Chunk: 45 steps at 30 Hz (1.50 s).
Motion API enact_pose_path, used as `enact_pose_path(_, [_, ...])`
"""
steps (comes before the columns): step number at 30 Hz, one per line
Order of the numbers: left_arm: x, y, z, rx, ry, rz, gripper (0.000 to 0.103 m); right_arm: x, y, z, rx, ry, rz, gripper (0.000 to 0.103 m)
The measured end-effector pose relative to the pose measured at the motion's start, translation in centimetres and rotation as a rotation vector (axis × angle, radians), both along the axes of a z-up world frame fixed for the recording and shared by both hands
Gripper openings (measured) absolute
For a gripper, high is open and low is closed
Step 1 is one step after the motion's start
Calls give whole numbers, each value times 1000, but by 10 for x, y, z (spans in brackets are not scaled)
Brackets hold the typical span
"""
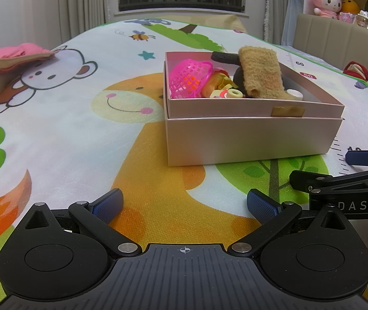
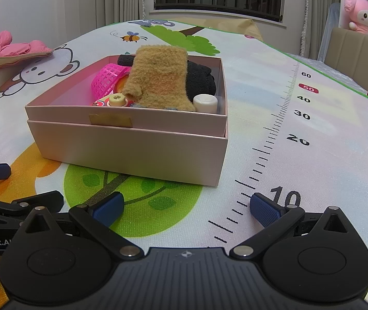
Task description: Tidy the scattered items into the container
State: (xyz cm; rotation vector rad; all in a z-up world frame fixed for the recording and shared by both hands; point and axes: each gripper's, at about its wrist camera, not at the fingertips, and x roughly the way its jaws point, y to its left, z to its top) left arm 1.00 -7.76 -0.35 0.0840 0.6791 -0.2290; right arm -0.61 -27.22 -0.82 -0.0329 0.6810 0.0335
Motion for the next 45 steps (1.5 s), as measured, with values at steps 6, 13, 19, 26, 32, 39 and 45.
enact_pose_path(6, [0,0,0,-1,-1,0,103,0,0,0,-1,0,0,103])
enact_pose_path(13, [0,1,0,-1,1,0,103,0,0,0,0,0,0,103])
enact_pose_path(19, [0,1,0,-3,2,0,103,0,0,0,-1,-1,0,103])
enact_pose_path(26, [1,1,0,-12,10,0,103,0,1,0,-2,-2,-1,103])
enact_pose_path(32, [4,2,2,-25,30,1,103,0,1,-1,-3,-2,-1,103])
enact_pose_path(39, [6,3,3,-18,50,-12,103,0,1,-1,-2,-2,-1,103])
enact_pose_path(45, [5,1,2,-4,40,-13,103,1,1,-1,-3,-2,-1,103])
